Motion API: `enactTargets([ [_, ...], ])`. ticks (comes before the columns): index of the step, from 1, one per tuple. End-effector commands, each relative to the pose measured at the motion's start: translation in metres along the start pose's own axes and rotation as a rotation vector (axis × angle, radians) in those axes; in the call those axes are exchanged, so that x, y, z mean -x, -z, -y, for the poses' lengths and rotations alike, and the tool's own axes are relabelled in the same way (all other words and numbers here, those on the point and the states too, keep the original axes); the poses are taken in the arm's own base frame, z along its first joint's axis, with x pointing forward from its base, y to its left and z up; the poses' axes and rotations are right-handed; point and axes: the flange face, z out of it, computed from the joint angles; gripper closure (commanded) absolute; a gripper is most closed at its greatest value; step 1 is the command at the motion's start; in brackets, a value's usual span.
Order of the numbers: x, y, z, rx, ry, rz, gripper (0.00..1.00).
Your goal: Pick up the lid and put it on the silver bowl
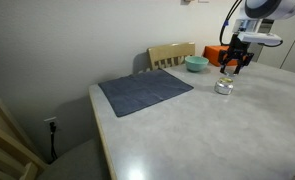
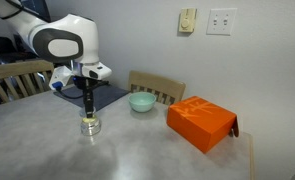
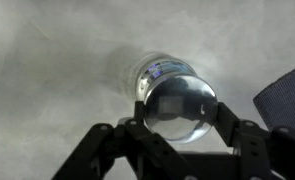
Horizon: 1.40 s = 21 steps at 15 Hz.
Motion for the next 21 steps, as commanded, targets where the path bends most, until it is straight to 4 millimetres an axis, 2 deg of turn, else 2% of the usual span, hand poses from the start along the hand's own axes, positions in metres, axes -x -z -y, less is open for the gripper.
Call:
enactTargets([
  [1, -0.014, -0.007, -0.003, -0.015, -0.012, 0.004, 0.56],
  [9, -0.02, -0.024, 0.002, -0.009, -0.01, 0.024, 0.56],
  [21, -0.018, -0.032, 0.008, -0.013, -0.007, 0.039, 0.56],
])
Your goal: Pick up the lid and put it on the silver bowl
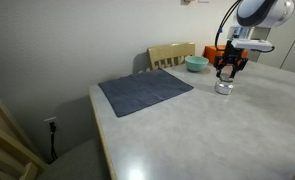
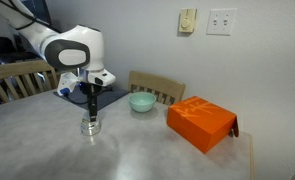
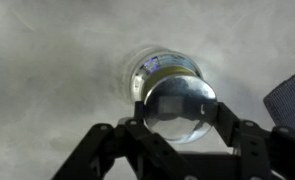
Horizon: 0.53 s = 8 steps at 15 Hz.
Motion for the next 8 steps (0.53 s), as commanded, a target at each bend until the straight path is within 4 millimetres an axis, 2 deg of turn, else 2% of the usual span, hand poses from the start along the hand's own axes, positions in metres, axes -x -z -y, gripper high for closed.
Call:
enactTargets([
  [1, -0.0023, -0.0057, 0.002, -0.021, -0.004, 0.021, 0.56],
  [8, -0.0005, -0.007, -0.0012, -0.024, -0.024, 0.024, 0.56],
])
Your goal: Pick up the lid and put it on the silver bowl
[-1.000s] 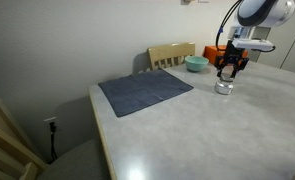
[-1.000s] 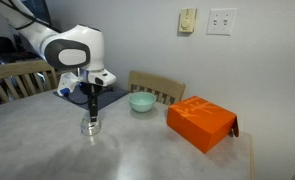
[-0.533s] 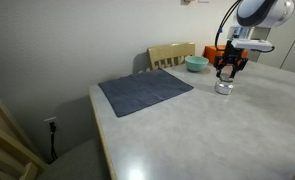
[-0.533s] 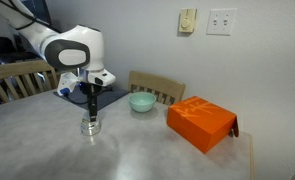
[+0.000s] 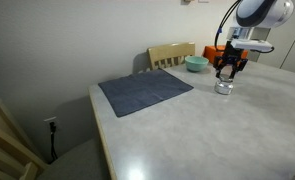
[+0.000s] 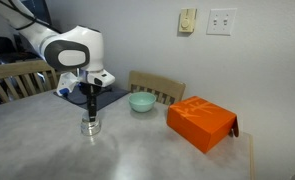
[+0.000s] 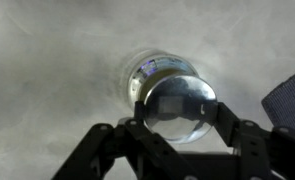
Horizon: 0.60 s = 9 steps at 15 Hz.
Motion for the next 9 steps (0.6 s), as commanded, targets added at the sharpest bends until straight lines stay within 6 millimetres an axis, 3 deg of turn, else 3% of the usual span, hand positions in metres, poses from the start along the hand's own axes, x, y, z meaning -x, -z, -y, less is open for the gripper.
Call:
enactTargets([
  [1, -0.0016, -0.0055, -0.0028, -0.016, -0.021, 0.016, 0.56],
  [9, -0.0033, -0.0049, -0.009, -0.012, -0.074, 0.015, 0.56],
])
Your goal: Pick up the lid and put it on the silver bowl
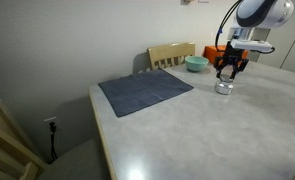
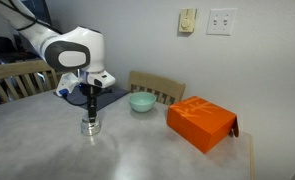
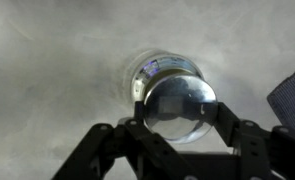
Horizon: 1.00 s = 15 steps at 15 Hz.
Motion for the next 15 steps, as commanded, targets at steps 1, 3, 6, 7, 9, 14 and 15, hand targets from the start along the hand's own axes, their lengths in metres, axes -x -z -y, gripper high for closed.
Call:
enactTargets([
  [1, -0.0022, -0.0037, -0.0052, -0.013, -0.038, 0.014, 0.56],
  [3, -0.002, -0.0054, -0.0048, -0.013, -0.044, 0.02, 0.56],
  [6, -0.0009, -0.0074, -0.0029, -0.025, -0.051, 0.033, 0.56],
  [7, -0.0006, -0.0077, -0.0029, -0.027, -0.055, 0.034, 0.56],
  [9, 0.0001, -0.0073, -0.0031, -0.037, -0.066, 0.033, 0.56],
  [14, 0.005, -0.0081, -0.0032, -0.044, -0.128, 0.052, 0.56],
  [15, 0.006, -0.0068, -0.0023, -0.039, -0.143, 0.053, 0.56],
])
